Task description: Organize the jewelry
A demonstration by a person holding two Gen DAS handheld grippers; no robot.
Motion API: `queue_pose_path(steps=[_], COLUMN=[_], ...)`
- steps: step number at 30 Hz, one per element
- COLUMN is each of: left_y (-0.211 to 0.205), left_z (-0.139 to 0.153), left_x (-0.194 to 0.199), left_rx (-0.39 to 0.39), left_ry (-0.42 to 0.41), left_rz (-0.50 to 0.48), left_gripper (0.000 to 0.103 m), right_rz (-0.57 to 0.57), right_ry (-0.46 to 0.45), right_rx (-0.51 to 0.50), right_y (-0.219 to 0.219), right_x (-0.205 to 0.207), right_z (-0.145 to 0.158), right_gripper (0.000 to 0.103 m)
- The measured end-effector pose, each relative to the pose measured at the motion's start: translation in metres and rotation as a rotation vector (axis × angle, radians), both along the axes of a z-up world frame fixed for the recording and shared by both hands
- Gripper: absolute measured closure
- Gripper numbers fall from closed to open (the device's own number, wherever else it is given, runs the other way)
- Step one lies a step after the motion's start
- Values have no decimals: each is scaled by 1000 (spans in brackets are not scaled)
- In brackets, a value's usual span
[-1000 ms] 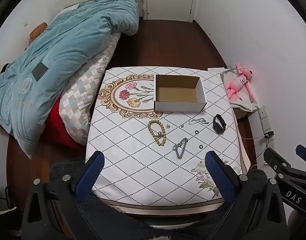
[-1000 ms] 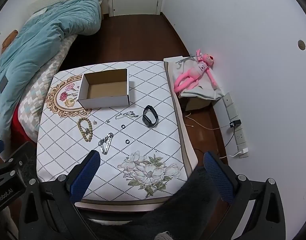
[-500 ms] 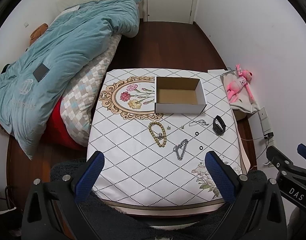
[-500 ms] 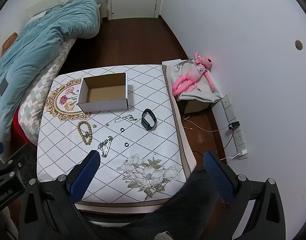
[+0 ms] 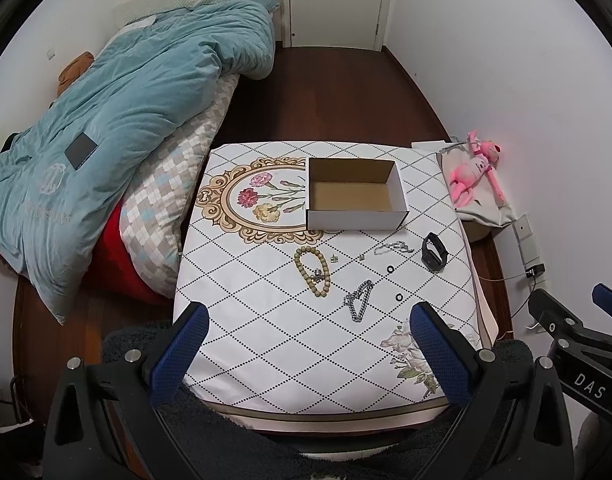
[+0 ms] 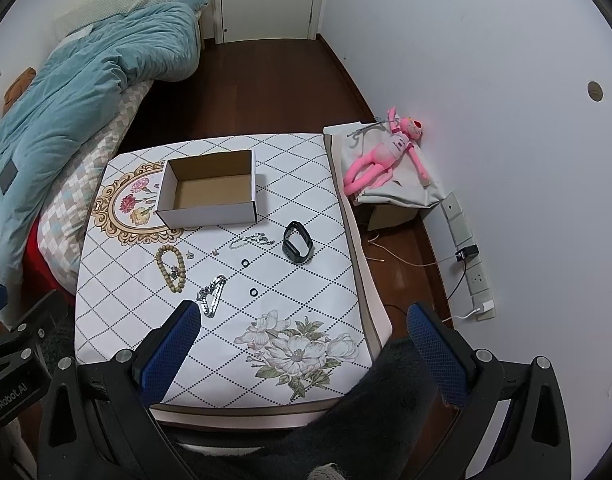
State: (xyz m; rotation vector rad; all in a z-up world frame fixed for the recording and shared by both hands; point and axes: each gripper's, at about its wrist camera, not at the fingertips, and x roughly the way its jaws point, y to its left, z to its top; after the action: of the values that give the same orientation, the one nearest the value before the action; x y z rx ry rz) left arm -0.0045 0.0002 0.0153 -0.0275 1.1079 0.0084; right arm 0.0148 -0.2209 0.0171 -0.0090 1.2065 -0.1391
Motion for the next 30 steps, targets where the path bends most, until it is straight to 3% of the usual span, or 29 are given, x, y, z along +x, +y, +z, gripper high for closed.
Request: queue_pose_path(steps=[30], left_y=[-5], left_z=[5], left_x=[5], left_rx=[-3], left_ry=[-14], left_rz=[-1], left_gripper=[0], right_rz=[6], right_ry=[-26], right_rx=[-4], right_y=[0], right_x=[2], right_z=[9], right_gripper=[0])
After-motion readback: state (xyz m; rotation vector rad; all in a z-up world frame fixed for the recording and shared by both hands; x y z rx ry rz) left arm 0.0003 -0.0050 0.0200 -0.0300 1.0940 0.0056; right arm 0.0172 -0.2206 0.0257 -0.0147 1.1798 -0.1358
